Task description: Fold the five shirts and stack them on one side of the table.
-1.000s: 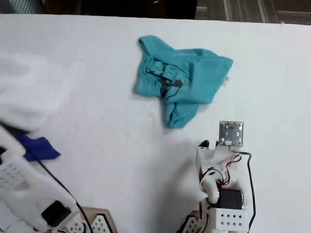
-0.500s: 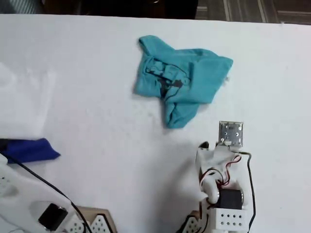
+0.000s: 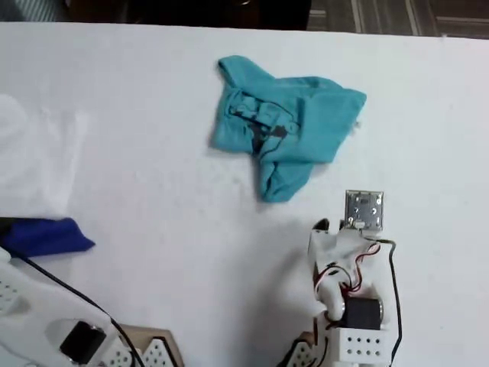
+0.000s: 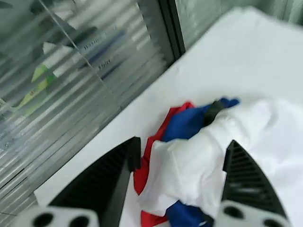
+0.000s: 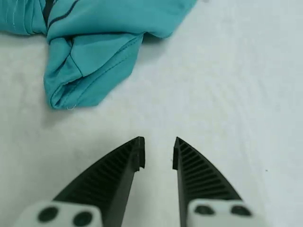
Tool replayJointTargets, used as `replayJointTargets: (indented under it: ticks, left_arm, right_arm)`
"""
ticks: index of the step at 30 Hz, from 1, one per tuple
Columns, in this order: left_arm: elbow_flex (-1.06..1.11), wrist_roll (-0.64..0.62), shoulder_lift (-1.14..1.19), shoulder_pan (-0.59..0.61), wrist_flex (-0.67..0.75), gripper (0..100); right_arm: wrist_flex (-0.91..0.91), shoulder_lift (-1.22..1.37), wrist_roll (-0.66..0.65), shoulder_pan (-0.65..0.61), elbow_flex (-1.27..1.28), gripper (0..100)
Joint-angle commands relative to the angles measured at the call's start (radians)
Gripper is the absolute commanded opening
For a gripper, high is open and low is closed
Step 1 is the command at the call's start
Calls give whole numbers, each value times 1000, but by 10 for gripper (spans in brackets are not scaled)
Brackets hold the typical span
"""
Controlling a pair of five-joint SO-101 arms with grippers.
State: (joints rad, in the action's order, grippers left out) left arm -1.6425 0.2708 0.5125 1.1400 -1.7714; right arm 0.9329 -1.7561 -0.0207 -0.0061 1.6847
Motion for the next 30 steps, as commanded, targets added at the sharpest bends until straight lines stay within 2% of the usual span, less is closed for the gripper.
replayJointTargets:
  ticks: [1, 5, 10, 15, 18, 25, 27, 30]
  left_arm:
    - [-24, -75, -120, -75, -17, 286]
    - [-22, -75, -137, -206, -20, 283]
    - [-21, -77, -173, -315, -20, 283]
    - [143, -77, -327, -376, -20, 283]
    - [383, -77, -474, -431, -20, 283]
    - [1159, -75, -873, -585, 5, 283]
    - [1379, -75, -964, -631, 64, 283]
    - [1705, -71, -1073, -681, 229, 283]
  right_arm:
    - [-91, 1, -2, 12, -3, 105]
    - [-116, 2, -21, 10, -109, 105]
    - [-111, 8, -140, 10, -261, 105]
    - [-111, 8, -178, 12, -382, 105]
    - [-117, 8, -178, 12, -454, 105]
    - [-117, 10, -178, 12, -638, 105]
    - [-119, 10, -178, 12, -698, 105]
    - [-119, 13, -178, 13, -799, 105]
